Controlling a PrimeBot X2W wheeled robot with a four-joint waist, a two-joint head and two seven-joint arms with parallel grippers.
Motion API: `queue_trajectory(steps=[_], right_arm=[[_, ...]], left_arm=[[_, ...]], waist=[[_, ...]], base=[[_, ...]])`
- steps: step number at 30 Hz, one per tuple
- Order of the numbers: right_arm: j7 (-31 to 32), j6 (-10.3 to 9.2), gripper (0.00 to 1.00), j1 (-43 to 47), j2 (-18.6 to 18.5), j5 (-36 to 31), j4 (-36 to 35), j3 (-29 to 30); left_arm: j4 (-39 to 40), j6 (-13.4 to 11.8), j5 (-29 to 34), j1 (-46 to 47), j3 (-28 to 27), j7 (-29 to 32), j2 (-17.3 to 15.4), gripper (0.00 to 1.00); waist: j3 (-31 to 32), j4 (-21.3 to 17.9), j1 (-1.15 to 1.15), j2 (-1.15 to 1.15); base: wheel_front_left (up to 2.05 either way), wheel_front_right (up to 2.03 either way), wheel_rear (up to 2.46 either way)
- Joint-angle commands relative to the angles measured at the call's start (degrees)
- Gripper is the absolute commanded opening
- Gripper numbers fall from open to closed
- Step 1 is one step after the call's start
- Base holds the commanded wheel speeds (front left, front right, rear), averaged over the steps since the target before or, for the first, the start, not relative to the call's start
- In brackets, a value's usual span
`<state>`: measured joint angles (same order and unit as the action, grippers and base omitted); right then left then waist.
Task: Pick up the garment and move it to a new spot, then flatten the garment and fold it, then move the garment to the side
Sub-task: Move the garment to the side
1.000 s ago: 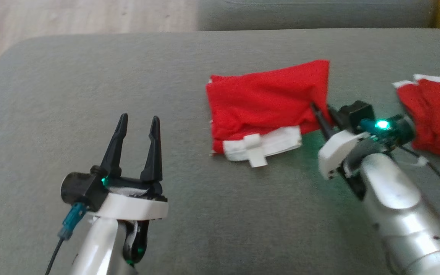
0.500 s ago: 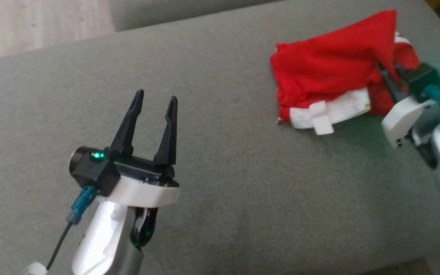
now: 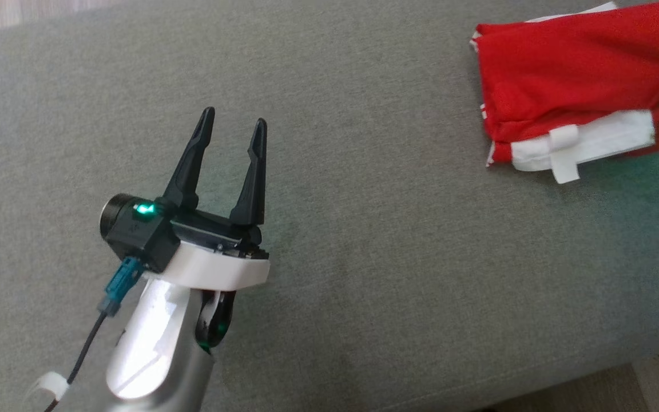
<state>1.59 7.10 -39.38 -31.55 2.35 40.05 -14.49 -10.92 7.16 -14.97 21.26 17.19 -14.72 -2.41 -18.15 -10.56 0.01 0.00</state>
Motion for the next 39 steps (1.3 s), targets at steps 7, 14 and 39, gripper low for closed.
queue_trajectory(steps=[7, 14, 39], right_arm=[[-2.2, 0.39, 1.0, -0.1, 1.4, -3.5, 0.4, 7.5], [-6.2, 0.39, 1.0, -0.4, 8.4, -3.3, -5.7, 11.0], [-16.5, 0.39, 1.0, 26.4, 28.6, 5.2, -22.4, 12.4]], left_arm=[[1.7, 0.3, 0.1, 1.8, -1.8, -0.3, -1.2, 1.0], [1.8, 0.3, -0.1, 0.3, -3.8, -0.3, -1.2, 1.0], [1.7, -0.3, -2.9, -13.0, -9.0, -0.3, -0.5, 1.0]], waist=[[-0.3, 1.3, -0.01, 0.0], [2.8, 1.9, -0.01, 0.0], [15.5, 9.8, -0.01, 0.0]], base=[[0.0, 0.0, 0.0], [0.0, 0.0, 0.0], [0.0, 0.0, 0.0]])
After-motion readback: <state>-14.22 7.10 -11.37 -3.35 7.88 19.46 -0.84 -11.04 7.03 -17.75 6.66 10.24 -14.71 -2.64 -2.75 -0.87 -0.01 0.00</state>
